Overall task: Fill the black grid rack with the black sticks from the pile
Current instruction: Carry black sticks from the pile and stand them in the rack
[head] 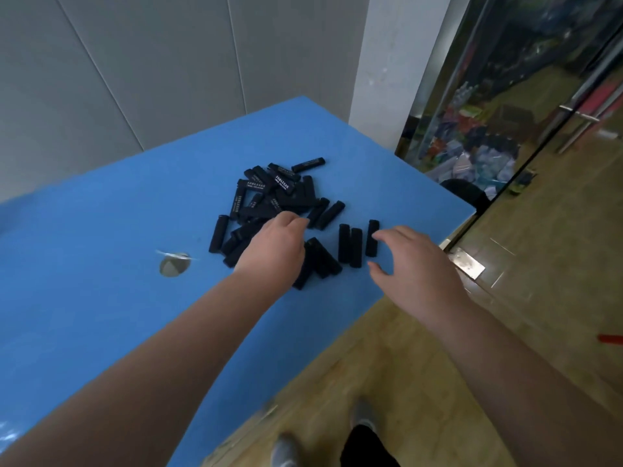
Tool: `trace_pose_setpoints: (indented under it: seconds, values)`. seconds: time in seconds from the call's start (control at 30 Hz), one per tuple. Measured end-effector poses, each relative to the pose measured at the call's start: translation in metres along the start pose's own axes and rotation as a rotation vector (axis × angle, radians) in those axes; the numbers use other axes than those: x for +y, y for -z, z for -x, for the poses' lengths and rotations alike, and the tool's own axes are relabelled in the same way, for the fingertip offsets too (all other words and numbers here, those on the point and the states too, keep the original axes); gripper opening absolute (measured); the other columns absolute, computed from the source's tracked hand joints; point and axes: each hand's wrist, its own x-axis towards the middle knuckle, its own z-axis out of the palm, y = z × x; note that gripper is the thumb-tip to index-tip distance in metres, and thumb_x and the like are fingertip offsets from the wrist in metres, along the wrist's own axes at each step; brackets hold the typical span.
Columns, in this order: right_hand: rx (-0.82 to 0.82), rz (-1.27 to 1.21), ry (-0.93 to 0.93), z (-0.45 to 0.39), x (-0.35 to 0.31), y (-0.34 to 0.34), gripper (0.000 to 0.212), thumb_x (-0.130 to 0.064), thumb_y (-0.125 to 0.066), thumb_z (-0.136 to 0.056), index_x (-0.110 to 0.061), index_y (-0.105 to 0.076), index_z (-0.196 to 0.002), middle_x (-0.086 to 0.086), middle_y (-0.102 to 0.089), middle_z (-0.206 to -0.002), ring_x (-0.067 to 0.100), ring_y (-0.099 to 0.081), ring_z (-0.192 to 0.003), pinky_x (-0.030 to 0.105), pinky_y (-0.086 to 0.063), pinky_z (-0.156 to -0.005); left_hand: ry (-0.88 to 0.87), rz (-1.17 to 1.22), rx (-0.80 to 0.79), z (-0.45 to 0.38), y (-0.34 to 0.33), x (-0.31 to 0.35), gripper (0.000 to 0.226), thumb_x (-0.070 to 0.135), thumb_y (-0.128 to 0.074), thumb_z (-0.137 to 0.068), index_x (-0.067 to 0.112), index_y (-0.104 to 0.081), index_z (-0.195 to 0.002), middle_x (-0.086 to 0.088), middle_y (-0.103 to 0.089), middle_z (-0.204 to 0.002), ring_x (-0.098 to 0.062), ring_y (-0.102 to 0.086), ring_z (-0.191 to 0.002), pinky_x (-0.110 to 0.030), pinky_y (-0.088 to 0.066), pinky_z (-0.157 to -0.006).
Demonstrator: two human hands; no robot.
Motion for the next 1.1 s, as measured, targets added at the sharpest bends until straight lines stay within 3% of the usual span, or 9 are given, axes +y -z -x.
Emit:
trace_pose_setpoints:
  seconds: [0.17,0.27,0.37,0.47,0.63,0.77,0.87,0.97,1.1]
  values:
    - [-0.022,-0.045,0.056,-0.034,0.020,-0.006,0.043,-0.036,-0.063,-0.094,-0.020,-0.058,-0.133,-0.007,-0.060,-0.126,0.016,-0.056,-0.117,0.028,-0.046,-0.094,0.063,-0.074,-0.060,-0.045,-0.012,0.009,0.030,0.001,-0.046,-0.095,0.008,-0.056,-0.123,-0.005,-0.050,-0.128,-0.025,-0.050,-0.115,-0.040,-0.048,-0.095]
    - [-0.041,-0.091,0.091,-0.053,0.033,-0.008,0.043,-0.037,-0.063,-0.094,-0.020,-0.058,-0.133,-0.007,-0.060,-0.126,0.015,-0.055,-0.119,0.029,-0.047,-0.097,0.092,-0.152,-0.129,-0.068,-0.019,0.013,0.034,-0.007,-0.047,-0.086,0.010,-0.058,-0.114,-0.005,-0.050,-0.116,-0.024,-0.050,-0.103,-0.040,-0.052,-0.086]
    - [-0.055,-0.127,0.123,-0.072,0.046,-0.009,0.043,-0.037,-0.062,-0.095,-0.022,-0.057,-0.134,-0.008,-0.059,-0.128,0.013,-0.055,-0.120,0.029,-0.047,-0.098,0.134,-0.228,-0.194,-0.081,-0.024,0.021,0.022,-0.008,-0.048,-0.084,0.011,-0.055,-0.093,-0.003,-0.045,-0.100,-0.021,-0.047,-0.091,-0.038,-0.051,-0.077]
    - [-0.052,-0.147,0.162,-0.088,0.056,-0.011,0.042,-0.037,-0.062,-0.095,-0.022,-0.058,-0.134,-0.009,-0.059,-0.128,0.013,-0.055,-0.120,0.028,-0.047,-0.098,0.181,-0.268,-0.196,-0.089,-0.029,0.024,0.019,-0.007,-0.051,-0.085,0.012,-0.052,-0.084,-0.003,-0.043,-0.093,-0.021,-0.045,-0.085,-0.037,-0.050,-0.074]
    - [-0.073,-0.150,0.225,-0.108,0.073,-0.013,0.042,-0.038,-0.059,-0.097,-0.023,-0.056,-0.136,-0.010,-0.058,-0.131,0.012,-0.053,-0.123,0.027,-0.045,-0.098,0.244,-0.300,-0.156,-0.102,-0.034,0.027,0.017,0.009,-0.059,-0.092,0.018,-0.048,-0.083,0.002,-0.043,-0.085,-0.018,-0.044,-0.080,-0.032,-0.040,-0.066]
    - [-0.095,-0.153,0.269,-0.123,0.084,-0.014,0.042,-0.039,-0.058,-0.097,-0.023,-0.056,-0.136,-0.010,-0.057,-0.132,0.011,-0.052,-0.123,0.027,-0.045,-0.098,0.277,-0.281,-0.143,-0.105,-0.030,0.035,0.005,0.013,-0.052,-0.093,0.016,-0.049,-0.090,0.001,-0.046,-0.081,-0.021,-0.048,-0.076,-0.033,-0.038,-0.060]
    - [-0.102,-0.148,0.311,-0.133,0.088,-0.016,0.041,-0.038,-0.058,-0.096,-0.023,-0.057,-0.134,-0.011,-0.057,-0.131,0.012,-0.053,-0.123,0.029,-0.047,-0.100,0.330,-0.226,-0.111,-0.103,-0.028,0.035,0.011,0.012,-0.051,-0.090,0.014,-0.056,-0.099,-0.001,-0.054,-0.087,-0.022,-0.055,-0.081,-0.035,-0.047,-0.064]
    - [-0.117,-0.106,0.372,-0.145,0.087,-0.021,0.037,-0.035,-0.059,-0.095,-0.021,-0.060,-0.129,-0.007,-0.058,-0.125,0.017,-0.055,-0.117,0.033,-0.049,-0.095,0.395,-0.037,-0.012,-0.095,-0.027,0.033,0.027,0.015,-0.052,-0.088,0.019,-0.063,-0.112,0.002,-0.060,-0.100,-0.018,-0.058,-0.087,-0.031,-0.049,-0.069]
    - [-0.174,0.038,0.557,-0.166,0.075,-0.033,0.026,-0.024,-0.060,-0.092,-0.016,-0.063,-0.117,-0.001,-0.057,-0.113,0.024,-0.056,-0.106,0.037,-0.049,-0.088,0.507,0.342,0.171,-0.080,-0.017,0.038,0.026,0.019,-0.058,-0.088,0.026,-0.067,-0.111,0.013,-0.068,-0.087,-0.005,-0.063,-0.074,-0.016,-0.045,-0.062]
